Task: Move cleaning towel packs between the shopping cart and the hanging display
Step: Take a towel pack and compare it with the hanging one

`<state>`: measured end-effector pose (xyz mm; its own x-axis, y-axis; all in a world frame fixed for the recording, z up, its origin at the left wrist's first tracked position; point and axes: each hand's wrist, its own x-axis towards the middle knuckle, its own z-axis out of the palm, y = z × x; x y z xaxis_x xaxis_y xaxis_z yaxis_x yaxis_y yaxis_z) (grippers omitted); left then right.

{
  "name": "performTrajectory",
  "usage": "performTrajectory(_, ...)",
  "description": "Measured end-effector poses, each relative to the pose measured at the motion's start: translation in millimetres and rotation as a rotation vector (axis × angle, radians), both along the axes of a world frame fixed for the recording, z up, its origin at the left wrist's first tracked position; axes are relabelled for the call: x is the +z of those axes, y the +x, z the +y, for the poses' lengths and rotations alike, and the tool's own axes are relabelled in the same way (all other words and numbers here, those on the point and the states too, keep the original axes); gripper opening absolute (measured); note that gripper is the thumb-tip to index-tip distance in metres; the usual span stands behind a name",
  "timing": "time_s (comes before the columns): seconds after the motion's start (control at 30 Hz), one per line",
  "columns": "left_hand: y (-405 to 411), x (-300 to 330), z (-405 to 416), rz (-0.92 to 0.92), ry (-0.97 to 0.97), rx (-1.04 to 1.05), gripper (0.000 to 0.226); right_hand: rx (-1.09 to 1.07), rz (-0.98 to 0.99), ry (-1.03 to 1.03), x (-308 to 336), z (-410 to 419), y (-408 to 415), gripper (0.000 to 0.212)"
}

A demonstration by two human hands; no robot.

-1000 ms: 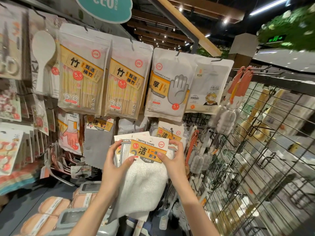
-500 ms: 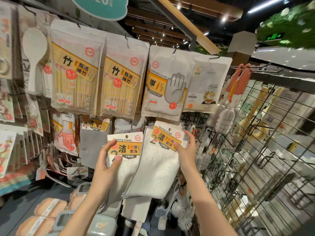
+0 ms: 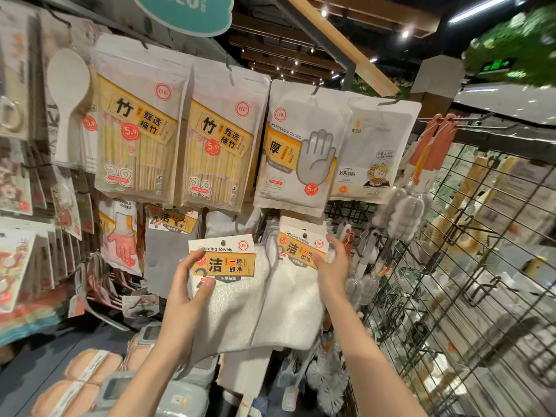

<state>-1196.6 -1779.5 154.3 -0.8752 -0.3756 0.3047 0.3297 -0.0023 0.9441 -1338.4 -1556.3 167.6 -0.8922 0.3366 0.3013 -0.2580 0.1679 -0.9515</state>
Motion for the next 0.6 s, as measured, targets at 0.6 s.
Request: performTrajectory(0.6, 5.8, 6.1, -5.1, 0.018, 0.011, -0.019, 0.044, -0.106, -0.047, 0.26, -1.9, -0.8, -34.4, 0.043)
